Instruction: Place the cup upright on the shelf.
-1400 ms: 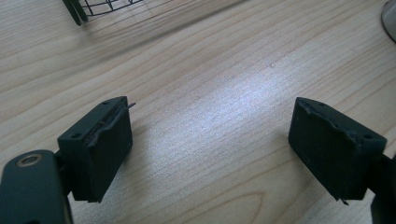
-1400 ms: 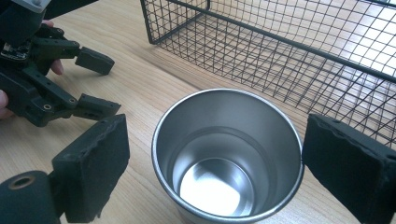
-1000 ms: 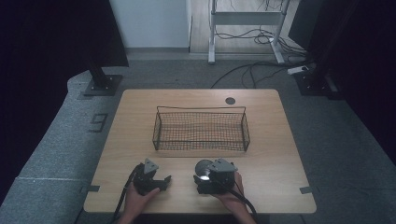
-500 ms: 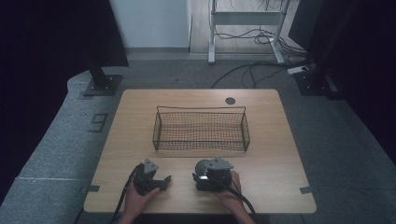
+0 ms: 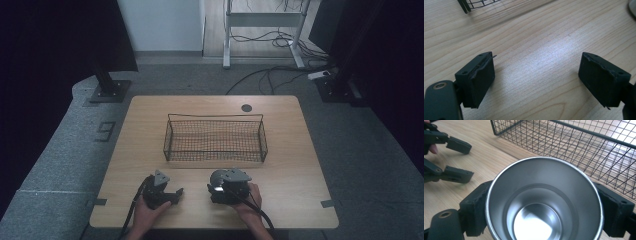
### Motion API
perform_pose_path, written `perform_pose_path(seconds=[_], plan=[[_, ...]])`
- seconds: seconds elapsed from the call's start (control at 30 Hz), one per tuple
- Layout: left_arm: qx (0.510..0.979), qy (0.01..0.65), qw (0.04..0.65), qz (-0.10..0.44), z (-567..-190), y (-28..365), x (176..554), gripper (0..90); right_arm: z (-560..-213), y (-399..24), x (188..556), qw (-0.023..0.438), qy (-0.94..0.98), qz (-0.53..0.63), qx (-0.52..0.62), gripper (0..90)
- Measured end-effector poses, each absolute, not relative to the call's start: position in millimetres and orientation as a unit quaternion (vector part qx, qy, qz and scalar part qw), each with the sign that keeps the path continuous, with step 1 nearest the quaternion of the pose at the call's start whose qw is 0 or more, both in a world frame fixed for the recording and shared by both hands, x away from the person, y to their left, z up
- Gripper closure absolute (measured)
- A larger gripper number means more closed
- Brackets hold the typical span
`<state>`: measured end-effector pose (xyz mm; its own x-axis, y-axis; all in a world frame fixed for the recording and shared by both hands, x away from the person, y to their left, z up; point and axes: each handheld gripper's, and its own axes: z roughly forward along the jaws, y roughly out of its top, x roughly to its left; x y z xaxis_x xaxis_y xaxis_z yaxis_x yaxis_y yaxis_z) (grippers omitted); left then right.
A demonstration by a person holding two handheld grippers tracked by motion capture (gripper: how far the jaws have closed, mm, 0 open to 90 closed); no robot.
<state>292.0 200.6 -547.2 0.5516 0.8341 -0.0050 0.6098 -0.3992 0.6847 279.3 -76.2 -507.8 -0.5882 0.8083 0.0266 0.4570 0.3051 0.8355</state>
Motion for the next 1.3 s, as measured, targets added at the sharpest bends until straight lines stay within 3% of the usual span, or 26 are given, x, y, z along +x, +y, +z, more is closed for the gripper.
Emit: perform_pose_path(seconds=[1.3], plan=[[0.819,0.441,0.325,0.172,-547.2,200.7,292.0,13.5,-464.0,-91.4,267.7,0.206,0.768,0.480,0.370,13.3]])
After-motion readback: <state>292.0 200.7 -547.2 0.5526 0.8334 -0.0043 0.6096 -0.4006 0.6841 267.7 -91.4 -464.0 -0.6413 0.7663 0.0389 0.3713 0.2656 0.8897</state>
